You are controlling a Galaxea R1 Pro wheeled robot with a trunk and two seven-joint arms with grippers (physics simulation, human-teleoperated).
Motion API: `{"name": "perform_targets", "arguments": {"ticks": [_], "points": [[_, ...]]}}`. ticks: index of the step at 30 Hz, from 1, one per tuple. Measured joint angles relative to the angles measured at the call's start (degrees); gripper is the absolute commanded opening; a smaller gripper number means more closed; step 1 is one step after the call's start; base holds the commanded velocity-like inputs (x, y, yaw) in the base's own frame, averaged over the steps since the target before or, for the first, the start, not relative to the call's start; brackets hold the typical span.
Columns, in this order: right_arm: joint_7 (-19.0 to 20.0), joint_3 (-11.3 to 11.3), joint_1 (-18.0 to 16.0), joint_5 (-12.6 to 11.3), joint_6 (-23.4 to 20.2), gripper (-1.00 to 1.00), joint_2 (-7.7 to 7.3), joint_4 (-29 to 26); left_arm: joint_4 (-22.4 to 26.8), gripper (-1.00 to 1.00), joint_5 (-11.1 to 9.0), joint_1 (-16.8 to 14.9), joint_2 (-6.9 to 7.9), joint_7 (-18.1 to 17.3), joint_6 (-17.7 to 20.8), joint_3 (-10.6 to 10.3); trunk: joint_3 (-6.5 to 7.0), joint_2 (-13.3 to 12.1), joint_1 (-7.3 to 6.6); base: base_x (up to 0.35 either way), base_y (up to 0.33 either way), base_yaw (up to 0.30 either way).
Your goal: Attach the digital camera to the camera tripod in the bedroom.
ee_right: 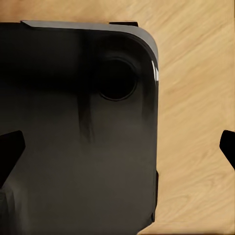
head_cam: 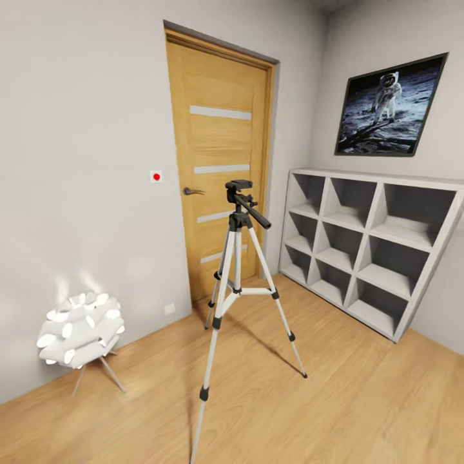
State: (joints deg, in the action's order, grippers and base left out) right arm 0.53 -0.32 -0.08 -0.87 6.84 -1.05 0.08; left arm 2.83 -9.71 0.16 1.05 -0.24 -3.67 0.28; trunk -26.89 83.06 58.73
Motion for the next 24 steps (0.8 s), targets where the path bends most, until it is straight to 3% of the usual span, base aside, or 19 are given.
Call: {"name": "perform_targets", "arguments": {"ticks": [24], "points": [[0.0, 0.0, 0.0, -0.1, 2.0, 1.00, -0.01, 0.7, 0.0, 1.00, 0.0, 0.0, 0.00, 0.0, 0.0, 0.0, 0.00, 0.0, 0.00, 0.000, 0.000, -0.298]]}}
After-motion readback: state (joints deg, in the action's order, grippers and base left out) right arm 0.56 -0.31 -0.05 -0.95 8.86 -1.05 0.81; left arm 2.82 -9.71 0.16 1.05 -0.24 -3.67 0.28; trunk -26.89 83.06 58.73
